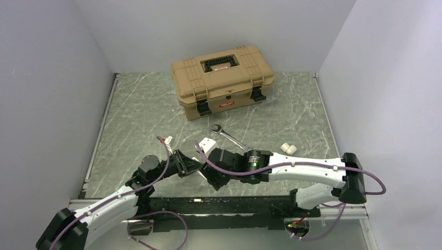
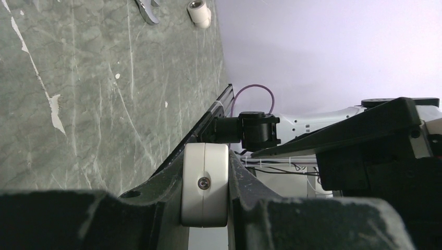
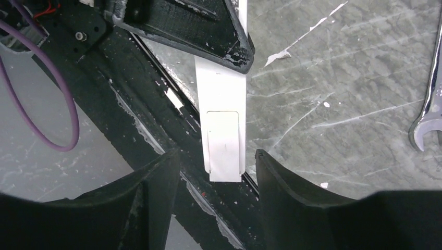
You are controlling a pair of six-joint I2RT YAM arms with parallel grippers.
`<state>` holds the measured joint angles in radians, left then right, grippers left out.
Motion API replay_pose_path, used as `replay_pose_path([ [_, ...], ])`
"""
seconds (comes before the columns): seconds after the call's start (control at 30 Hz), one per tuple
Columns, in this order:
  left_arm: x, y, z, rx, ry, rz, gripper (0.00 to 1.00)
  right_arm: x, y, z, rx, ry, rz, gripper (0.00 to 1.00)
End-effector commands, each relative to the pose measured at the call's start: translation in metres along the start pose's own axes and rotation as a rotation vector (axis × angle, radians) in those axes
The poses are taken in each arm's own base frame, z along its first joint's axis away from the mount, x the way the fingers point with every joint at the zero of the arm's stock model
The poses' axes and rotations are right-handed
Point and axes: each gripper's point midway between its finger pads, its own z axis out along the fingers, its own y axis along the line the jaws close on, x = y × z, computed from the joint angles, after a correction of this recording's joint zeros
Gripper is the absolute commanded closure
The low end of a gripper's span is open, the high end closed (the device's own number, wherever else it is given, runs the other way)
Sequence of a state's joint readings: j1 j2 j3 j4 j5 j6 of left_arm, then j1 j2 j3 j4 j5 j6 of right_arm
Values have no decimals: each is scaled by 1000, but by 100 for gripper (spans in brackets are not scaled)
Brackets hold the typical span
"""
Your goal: Load the batteries into the remote control
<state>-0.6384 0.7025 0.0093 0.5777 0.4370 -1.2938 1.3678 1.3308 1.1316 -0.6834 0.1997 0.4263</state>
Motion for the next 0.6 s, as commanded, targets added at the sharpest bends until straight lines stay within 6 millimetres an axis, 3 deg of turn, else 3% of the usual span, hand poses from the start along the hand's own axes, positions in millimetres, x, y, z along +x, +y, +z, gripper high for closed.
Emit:
replay_pose_path([
  [0.0,5,6,-5,16,-1,19,98,2,-1,5,4,-12,36,45],
  [0.17,5,7,-4,13,1,17,98,-4,-13,6,67,-61,83,48],
  [0.27,5,6,-4,18,3,15,98,-11,-21,7,109,-94,131,44],
  [0.57,5,4,-4,24,1,16,98,-22,-31,12,144,-144,229,44],
])
